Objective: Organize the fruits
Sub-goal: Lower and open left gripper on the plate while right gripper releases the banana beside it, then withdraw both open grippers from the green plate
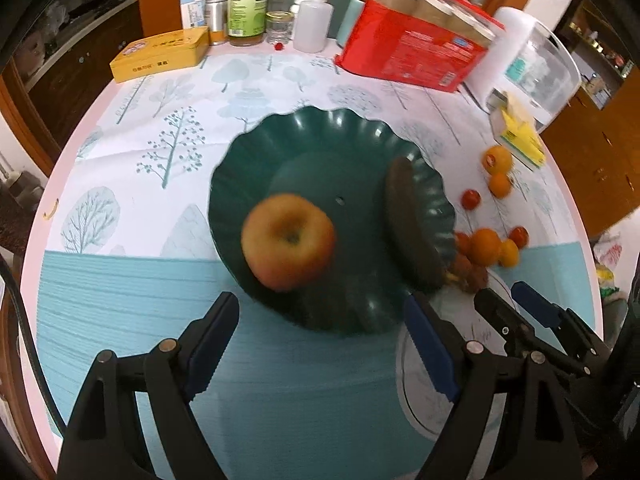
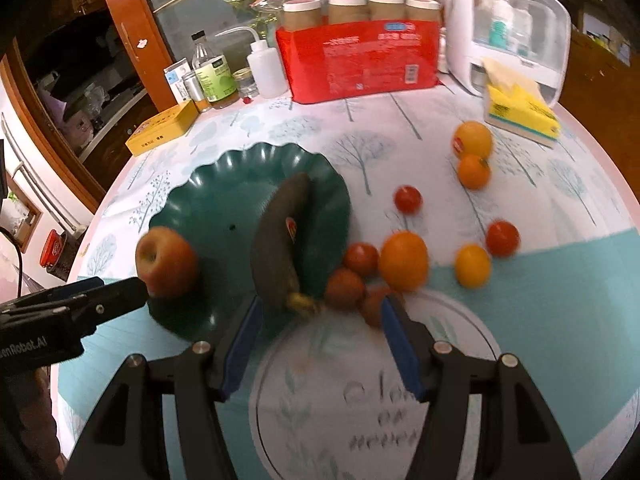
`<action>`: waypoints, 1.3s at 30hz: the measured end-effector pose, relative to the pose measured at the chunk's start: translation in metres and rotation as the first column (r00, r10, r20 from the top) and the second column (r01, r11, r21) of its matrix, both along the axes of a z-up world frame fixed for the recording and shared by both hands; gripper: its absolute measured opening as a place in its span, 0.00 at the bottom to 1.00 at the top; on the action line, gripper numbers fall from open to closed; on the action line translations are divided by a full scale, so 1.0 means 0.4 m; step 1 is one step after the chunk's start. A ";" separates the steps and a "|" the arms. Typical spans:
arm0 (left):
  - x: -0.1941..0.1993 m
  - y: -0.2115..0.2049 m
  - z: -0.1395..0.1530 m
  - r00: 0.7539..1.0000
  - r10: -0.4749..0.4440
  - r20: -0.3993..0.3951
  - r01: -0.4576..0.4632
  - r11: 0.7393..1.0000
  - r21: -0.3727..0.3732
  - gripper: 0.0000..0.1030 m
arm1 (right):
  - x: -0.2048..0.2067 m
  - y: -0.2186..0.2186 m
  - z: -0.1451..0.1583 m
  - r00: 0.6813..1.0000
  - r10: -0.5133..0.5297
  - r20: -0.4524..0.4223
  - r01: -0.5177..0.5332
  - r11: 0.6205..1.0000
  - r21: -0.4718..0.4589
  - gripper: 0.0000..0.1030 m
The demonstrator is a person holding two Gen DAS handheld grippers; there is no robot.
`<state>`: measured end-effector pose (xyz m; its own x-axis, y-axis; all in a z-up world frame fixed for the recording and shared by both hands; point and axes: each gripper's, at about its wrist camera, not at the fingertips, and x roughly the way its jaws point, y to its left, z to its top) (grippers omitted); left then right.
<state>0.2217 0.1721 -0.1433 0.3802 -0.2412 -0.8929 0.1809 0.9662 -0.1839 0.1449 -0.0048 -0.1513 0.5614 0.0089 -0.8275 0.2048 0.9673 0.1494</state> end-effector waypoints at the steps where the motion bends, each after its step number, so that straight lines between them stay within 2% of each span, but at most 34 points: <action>1: -0.008 -0.004 0.001 1.000 -0.006 -0.001 0.006 1.000 -0.002 0.81 | -0.015 -0.002 0.002 1.000 -0.006 0.001 0.006 1.000 0.001 0.60; 10: -0.111 -0.077 0.003 0.996 -0.080 -0.025 0.080 0.997 -0.013 0.81 | -0.138 -0.048 0.014 0.999 -0.044 0.008 0.044 0.999 -0.010 0.60; 20: -0.189 -0.147 0.021 0.999 -0.042 -0.024 0.042 0.999 -0.018 0.81 | -0.218 -0.147 0.015 0.999 -0.036 0.013 0.036 0.999 -0.008 0.60; 29: -0.225 -0.240 0.042 1.000 0.021 -0.002 -0.021 1.000 -0.015 0.81 | -0.234 -0.230 0.031 0.997 0.074 0.038 -0.073 0.997 -0.035 0.60; 39: -0.236 -0.357 0.049 0.997 0.078 0.011 -0.078 0.997 -0.023 0.81 | -0.218 -0.330 0.047 0.975 0.214 0.067 -0.207 0.973 -0.098 0.60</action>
<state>0.1273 0.0294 -0.1238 0.4097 -0.2305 -0.8826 0.1074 0.9730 -0.2043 0.0577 -0.1366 -0.1327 0.6164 0.0606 -0.7851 -0.0132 0.9977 0.0667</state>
